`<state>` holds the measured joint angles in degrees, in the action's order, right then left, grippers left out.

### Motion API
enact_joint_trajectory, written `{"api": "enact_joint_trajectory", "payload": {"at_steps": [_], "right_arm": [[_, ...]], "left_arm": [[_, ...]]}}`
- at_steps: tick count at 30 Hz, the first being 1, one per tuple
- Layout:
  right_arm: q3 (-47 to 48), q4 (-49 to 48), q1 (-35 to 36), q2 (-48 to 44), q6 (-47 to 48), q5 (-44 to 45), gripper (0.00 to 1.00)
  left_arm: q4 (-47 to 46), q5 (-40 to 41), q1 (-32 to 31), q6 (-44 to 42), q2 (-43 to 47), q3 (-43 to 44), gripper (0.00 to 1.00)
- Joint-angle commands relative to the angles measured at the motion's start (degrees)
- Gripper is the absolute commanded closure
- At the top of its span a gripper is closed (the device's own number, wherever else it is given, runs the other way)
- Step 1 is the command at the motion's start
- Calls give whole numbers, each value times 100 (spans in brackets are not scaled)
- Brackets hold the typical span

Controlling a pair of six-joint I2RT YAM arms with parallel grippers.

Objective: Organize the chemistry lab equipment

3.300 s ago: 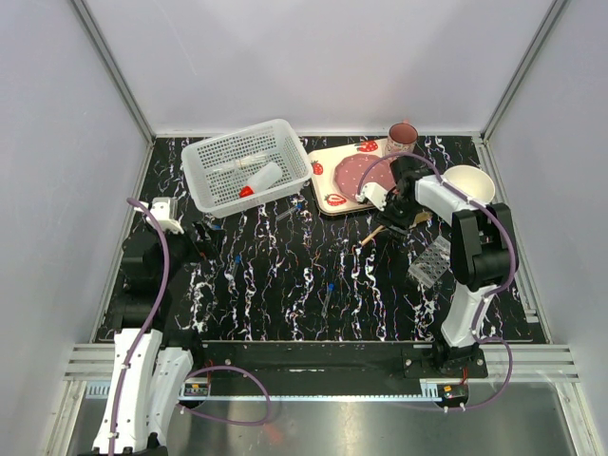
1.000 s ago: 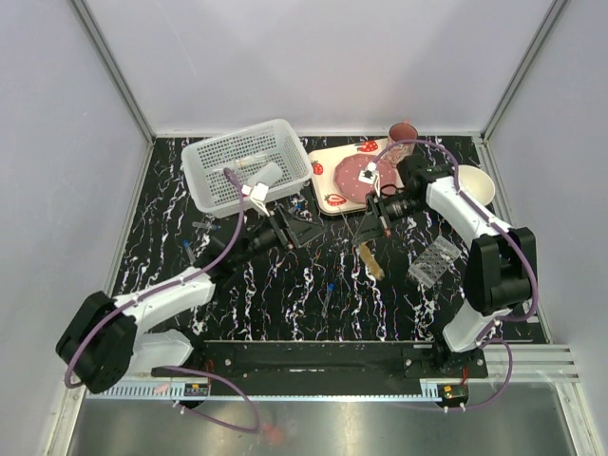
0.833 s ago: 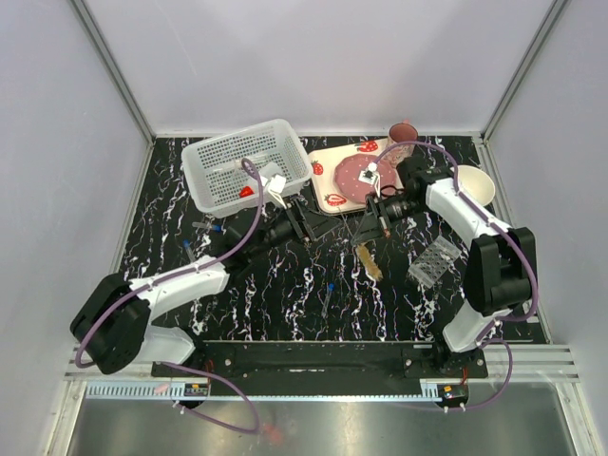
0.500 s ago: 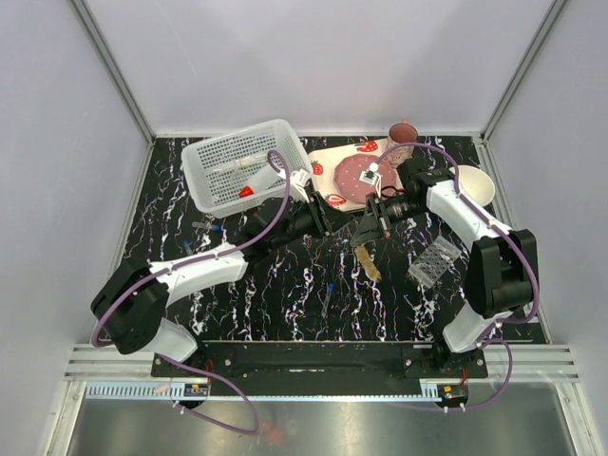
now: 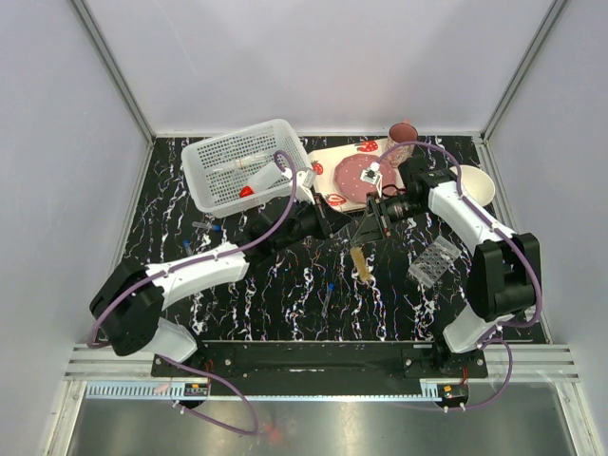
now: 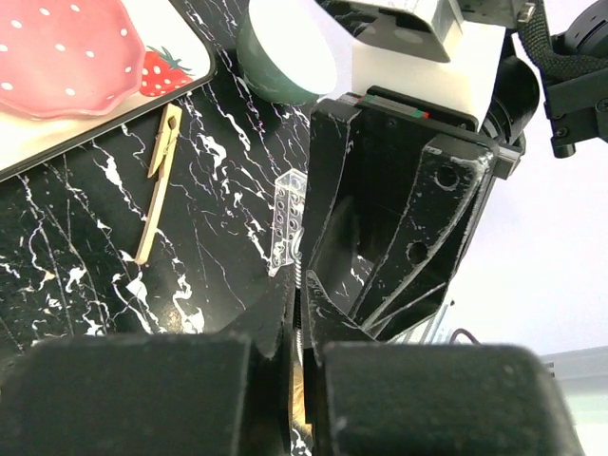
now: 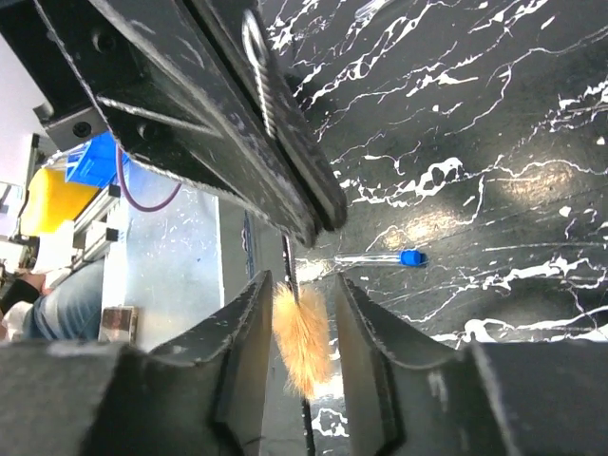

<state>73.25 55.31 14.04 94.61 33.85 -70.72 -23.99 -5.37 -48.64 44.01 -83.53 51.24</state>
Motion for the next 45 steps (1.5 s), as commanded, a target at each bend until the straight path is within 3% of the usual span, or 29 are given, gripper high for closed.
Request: {"api": "enact_joint_trajectory", "payload": {"at_steps": [1,2,5,9,14,21,30,40,45], "right_arm": [[-4,-134,46,-434,43,286,51],[-39,-143,37,-548,69,435,38],[-214,-239,-33,-890,149,769,16],[-680,-765,-305,-1435,44,1016,1],[-1515,-1417,-692,-2016,-62,1034,0],[-2105,-1954,-1079,-2254,-80,1034,0],[-2087,-1875,-1316,-2271,43,990,0],[-2069,-1787,-1308,-2271,166,1042,0],[-2087,-1787,-1316,-2201,219,1165,0]], "left_arm": [[34,194,205,-208,591,-18,100],[269,229,276,-261,775,-35,100],[1096,334,601,-699,1161,122,100],[2440,719,1110,-2023,1532,640,100],[4094,1844,1533,-3511,1480,1589,100],[4183,2997,2121,-5119,619,2442,100],[3849,3656,2561,-6105,-1015,3602,100],[3902,3771,2676,-6308,-2264,4157,100],[4138,3736,2711,-5984,-2274,4174,71]]}}
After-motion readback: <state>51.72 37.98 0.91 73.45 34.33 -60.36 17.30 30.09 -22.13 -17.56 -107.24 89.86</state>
